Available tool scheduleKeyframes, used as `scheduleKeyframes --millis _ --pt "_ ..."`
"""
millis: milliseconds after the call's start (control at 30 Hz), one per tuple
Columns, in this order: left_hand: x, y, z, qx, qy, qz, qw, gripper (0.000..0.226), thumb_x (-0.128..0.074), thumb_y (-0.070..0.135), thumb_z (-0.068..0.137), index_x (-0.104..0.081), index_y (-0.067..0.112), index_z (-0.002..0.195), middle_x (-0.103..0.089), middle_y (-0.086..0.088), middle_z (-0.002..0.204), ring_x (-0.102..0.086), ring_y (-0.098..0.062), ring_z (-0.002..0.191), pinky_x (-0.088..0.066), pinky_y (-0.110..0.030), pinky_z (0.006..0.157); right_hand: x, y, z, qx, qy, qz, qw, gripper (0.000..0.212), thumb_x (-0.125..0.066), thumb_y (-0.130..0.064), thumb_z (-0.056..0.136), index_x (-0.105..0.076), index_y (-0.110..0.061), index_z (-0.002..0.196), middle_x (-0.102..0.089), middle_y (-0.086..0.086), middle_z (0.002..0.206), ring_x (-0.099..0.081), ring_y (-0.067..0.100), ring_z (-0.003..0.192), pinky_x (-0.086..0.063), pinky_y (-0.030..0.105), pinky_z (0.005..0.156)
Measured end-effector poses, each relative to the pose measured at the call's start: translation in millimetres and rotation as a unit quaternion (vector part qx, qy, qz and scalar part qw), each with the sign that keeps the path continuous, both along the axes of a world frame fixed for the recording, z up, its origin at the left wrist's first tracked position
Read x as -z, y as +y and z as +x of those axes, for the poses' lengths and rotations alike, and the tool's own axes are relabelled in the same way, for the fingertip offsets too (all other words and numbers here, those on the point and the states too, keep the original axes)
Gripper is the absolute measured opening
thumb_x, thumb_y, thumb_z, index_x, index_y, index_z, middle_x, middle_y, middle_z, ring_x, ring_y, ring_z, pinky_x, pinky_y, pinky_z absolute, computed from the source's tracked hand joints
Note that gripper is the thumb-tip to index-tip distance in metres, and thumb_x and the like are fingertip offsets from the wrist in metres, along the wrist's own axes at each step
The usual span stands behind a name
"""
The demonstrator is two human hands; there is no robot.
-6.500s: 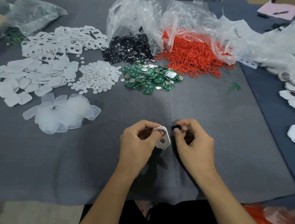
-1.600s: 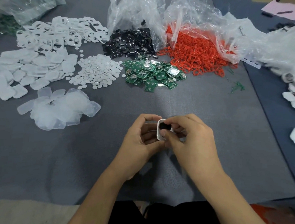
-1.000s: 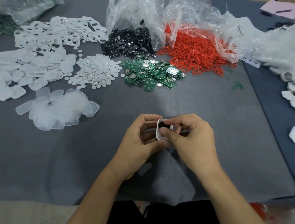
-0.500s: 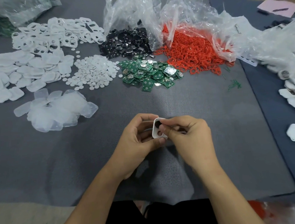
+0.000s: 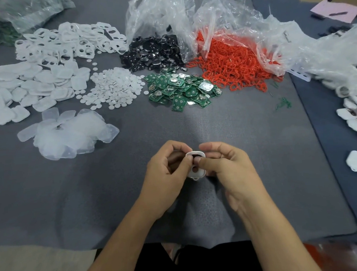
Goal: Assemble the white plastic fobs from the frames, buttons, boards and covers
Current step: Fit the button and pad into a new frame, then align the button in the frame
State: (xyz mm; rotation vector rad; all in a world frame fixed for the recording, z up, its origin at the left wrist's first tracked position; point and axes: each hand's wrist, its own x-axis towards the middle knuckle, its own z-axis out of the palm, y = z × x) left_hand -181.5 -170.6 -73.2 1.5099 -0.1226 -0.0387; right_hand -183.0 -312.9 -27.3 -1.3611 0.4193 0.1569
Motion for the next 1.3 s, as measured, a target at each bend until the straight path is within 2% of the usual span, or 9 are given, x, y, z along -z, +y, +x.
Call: scheduleKeyframes --millis 67,233,367,467,600,900,1067,1167,1300 --pt "-0.5 0.7 -0.1 0.0 -0.005 0.0 1.0 0.009 -0.063 0.0 0.099 -0.064 0.008 0.101 -0.078 -0.005 0.096 -0.076 -0.018 0.091 -0.058 -0.024 0.077 3.8 5.4 -3.2 0.014 -0.023 -0.002 1.0 0.023 -0.068 0.016 0.081 -0.071 -0.004 0.093 -0.073 0.012 0.075 -0.068 0.019 0.062 -0.055 0.023 0.057" --pt "3.1 -2.2 0.2 -0.023 -0.01 0.002 1.0 0.011 -0.066 0.0 0.097 -0.065 0.01 0.102 -0.078 -0.004 0.097 -0.076 -0.018 0.093 -0.057 -0.026 0.082 16.1 8.4 -8.2 0.008 -0.103 -0.139 0.985 0.023 -0.07 0.004 0.087 -0.076 -0.018 0.091 -0.073 0.0 0.072 -0.066 0.011 0.067 -0.052 0.022 0.063" --pt "5.2 -0.6 0.3 -0.009 -0.013 0.013 1.0 0.015 -0.068 0.003 0.095 -0.067 0.016 0.103 -0.076 -0.002 0.1 -0.074 -0.018 0.097 -0.057 -0.027 0.085 18.6 5.3 -7.3 0.002 -0.105 -0.146 0.984 0.026 -0.066 0.004 0.088 -0.077 -0.02 0.087 -0.07 -0.001 0.068 -0.059 0.01 0.061 -0.045 0.018 0.054" --pt "5.5 -0.2 1.8 -0.016 -0.01 0.037 0.999 0.015 -0.072 0.015 0.089 -0.069 0.027 0.097 -0.075 0.002 0.097 -0.073 -0.017 0.095 -0.059 -0.032 0.083 20.1 5.9 -6.9 0.002 -0.114 -0.161 0.98 0.023 -0.068 0.005 0.087 -0.077 -0.017 0.086 -0.072 -0.001 0.068 -0.065 0.009 0.063 -0.05 0.018 0.059" --pt "7.5 -3.9 2.6 -0.044 0.005 0.052 0.998 0.015 -0.077 0.012 0.086 -0.07 0.023 0.093 -0.076 0.002 0.091 -0.074 -0.016 0.09 -0.06 -0.036 0.082 23.0 6.4 -6.5 0.01 -0.121 -0.203 0.972 0.023 -0.07 0.003 0.086 -0.077 -0.019 0.085 -0.076 0.0 0.075 -0.072 0.014 0.07 -0.053 0.021 0.064" --pt "1.7 -7.9 3.6 -0.079 0.0 0.134 0.988 0.022 -0.076 0.007 0.088 -0.07 0.028 0.092 -0.076 0.011 0.089 -0.073 -0.004 0.087 -0.058 -0.021 0.079 26.1 -0.2 -3.9 -0.002 -0.09 -0.224 0.97 0.028 -0.069 -0.001 0.085 -0.079 -0.026 0.094 -0.077 -0.005 0.081 -0.073 0.009 0.078 -0.055 0.023 0.073" --pt "-2.9 -7.6 8.6 -0.103 -0.025 0.229 0.968 0.01 -0.079 0.019 0.088 -0.075 0.026 0.094 -0.074 0.014 0.085 -0.07 0.003 0.081 -0.056 -0.014 0.074 24.1 1.2 5.9 0.005 -0.108 -0.338 0.935 0.029 -0.077 -0.009 0.079 -0.078 -0.038 0.082 -0.073 -0.016 0.074 -0.068 -0.006 0.07 -0.05 0.007 0.066" --pt "-5.5 -5.6 15.3 -0.111 -0.041 0.256 0.959 0.012 -0.078 0.019 0.089 -0.077 0.022 0.1 -0.073 0.011 0.093 -0.069 0.0 0.086 -0.056 -0.018 0.08 25.0 6.7 12.6 0.003 -0.132 -0.402 0.906 0.023 -0.078 -0.014 0.082 -0.078 -0.036 0.09 -0.068 -0.02 0.08 -0.063 -0.012 0.077 -0.042 -0.001 0.069" --pt "-10.8 4.8 24.6 -0.12 -0.047 0.285 0.95 0.023 -0.077 0.025 0.091 -0.075 0.021 0.114 -0.071 0.009 0.107 -0.066 -0.004 0.095 -0.054 -0.026 0.09 24.5 11.3 22.0 -0.03 -0.136 -0.469 0.872 0.023 -0.075 -0.021 0.087 -0.077 -0.023 0.11 -0.067 -0.013 0.095 -0.063 0.0 0.086 -0.04 0.007 0.078"
